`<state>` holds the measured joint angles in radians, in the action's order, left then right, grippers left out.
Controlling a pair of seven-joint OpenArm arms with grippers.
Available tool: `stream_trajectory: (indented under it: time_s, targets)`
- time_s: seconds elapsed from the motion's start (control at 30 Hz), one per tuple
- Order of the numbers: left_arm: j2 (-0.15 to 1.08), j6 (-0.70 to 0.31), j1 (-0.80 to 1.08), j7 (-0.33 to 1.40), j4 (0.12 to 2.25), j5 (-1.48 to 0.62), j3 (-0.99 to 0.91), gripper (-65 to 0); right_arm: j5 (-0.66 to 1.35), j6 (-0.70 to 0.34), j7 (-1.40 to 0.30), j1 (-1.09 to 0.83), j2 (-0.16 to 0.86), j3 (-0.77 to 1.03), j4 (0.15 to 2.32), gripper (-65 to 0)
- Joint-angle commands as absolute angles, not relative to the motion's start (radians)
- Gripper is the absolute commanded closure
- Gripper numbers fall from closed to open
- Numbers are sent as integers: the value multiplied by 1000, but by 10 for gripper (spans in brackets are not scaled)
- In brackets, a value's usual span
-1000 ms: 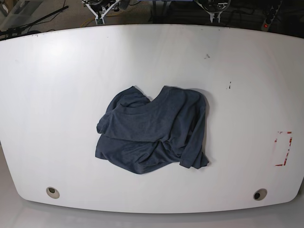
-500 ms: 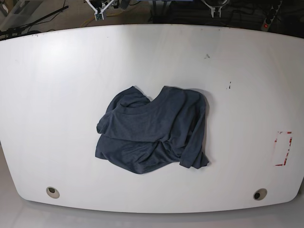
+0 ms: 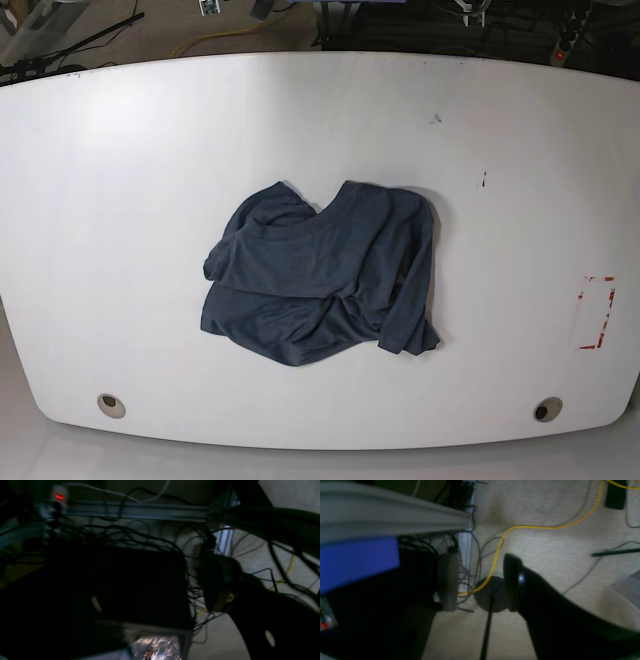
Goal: Fold the T-shirt properly
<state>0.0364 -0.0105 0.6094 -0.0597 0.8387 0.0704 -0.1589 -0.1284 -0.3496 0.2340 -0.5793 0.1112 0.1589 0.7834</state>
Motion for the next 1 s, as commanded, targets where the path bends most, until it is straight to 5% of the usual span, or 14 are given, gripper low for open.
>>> stream_trajectory:
  time_s: [0.0, 0.4, 0.97]
  targets:
    - [38, -8, 668, -56, 984, 70, -160, -479, -127, -355, 249, -633, 120, 162, 869, -281]
    - [31, -8, 957, -21, 1451, 67, -160, -478, -99, -357, 249, -883, 127, 162, 1224, -281]
    - [93, -8, 1245, -21, 1933, -171, -171, -478, 348, -358, 185, -1193, 312, 159, 1684, -279]
